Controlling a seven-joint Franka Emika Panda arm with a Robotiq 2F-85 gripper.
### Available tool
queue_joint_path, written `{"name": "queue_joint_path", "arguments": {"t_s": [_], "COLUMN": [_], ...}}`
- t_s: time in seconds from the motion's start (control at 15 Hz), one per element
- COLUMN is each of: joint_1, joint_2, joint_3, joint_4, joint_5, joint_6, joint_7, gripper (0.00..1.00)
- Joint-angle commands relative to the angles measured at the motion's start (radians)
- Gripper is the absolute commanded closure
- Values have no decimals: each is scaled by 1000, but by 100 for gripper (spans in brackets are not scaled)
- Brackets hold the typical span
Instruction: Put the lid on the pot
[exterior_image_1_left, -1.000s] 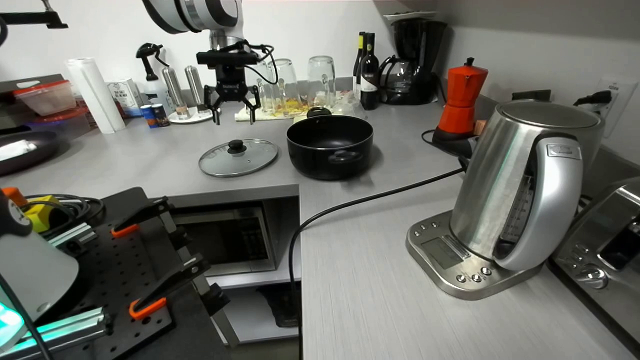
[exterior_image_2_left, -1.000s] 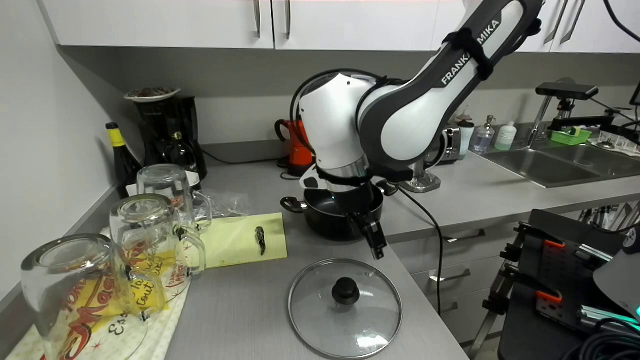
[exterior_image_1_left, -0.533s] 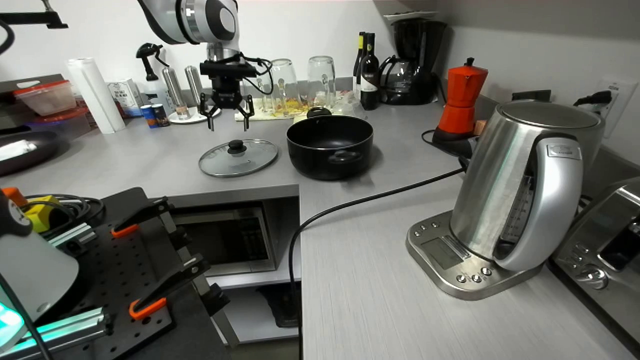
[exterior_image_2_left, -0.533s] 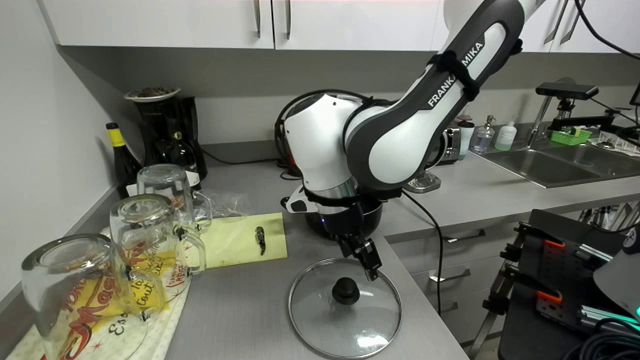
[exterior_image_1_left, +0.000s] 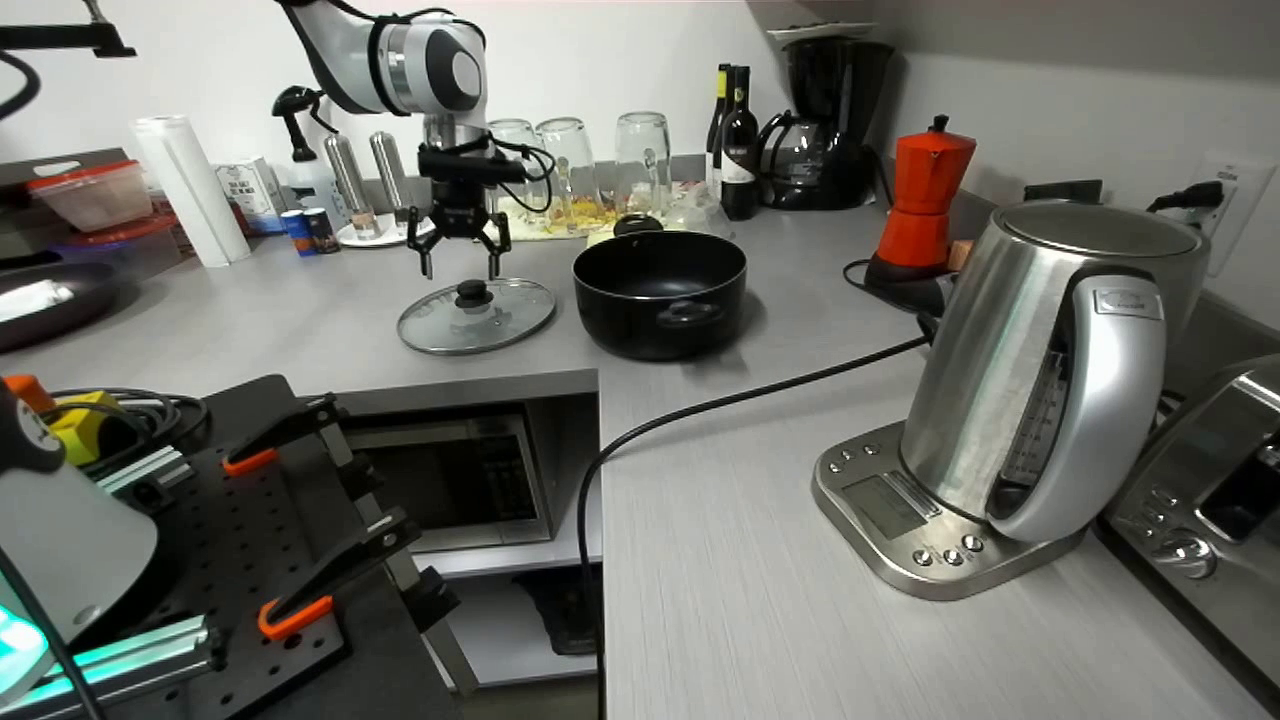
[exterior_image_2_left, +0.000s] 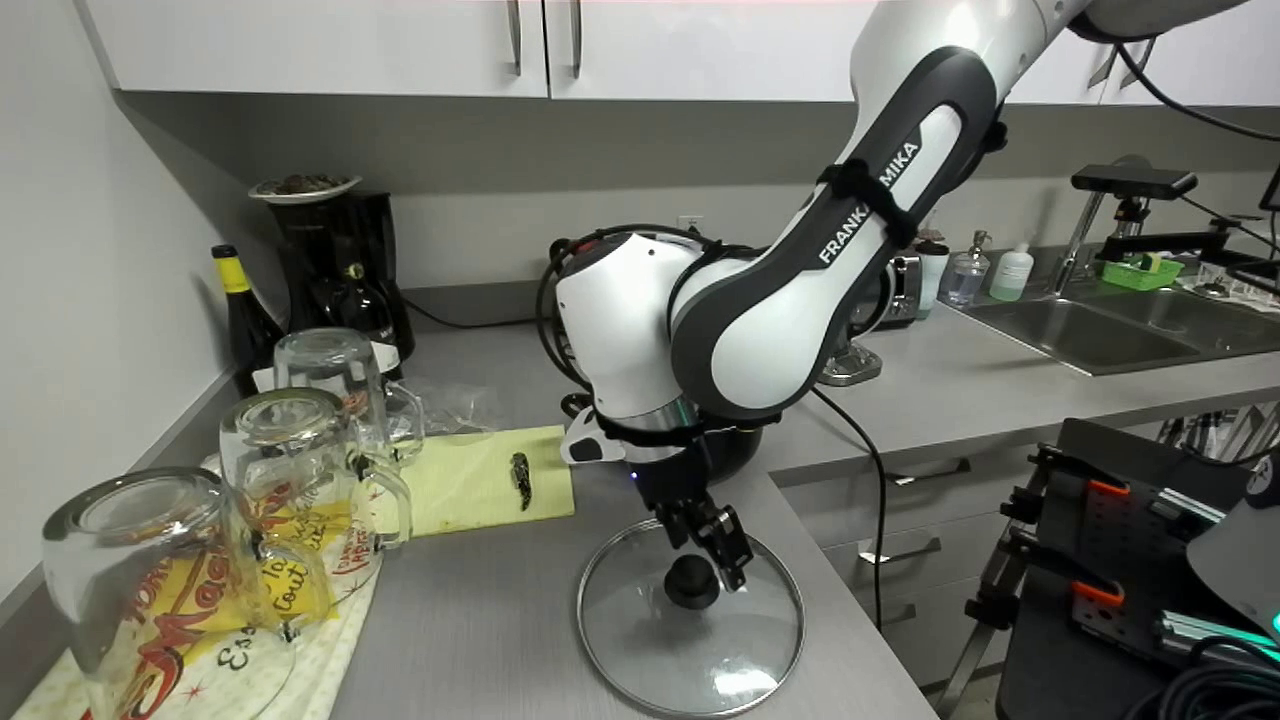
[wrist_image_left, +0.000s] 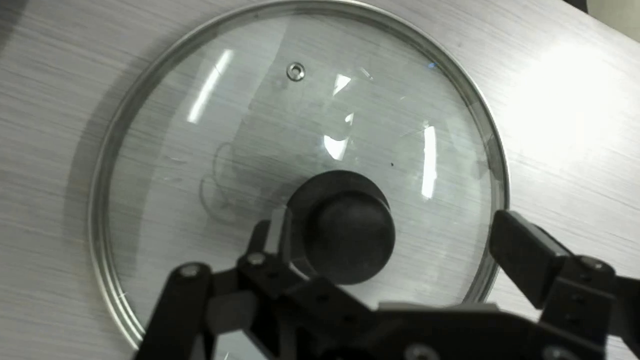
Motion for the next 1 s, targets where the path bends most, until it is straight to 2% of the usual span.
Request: {"name": "queue_joint_path", "arguments": {"t_s": [0.0,0.6,0.67,0.93], "joint_1": [-16,-15,-16,-21], "joint_2": [46,73,73,70], "joint_3": [16,12,12,13], "joint_4": [37,37,37,40], "joint_5": [-4,-9,-9,-5], "joint_6": [22,54,53,53], "joint_7": [-51,-90,-93,-108], "gripper": [0,0,18,51]}}
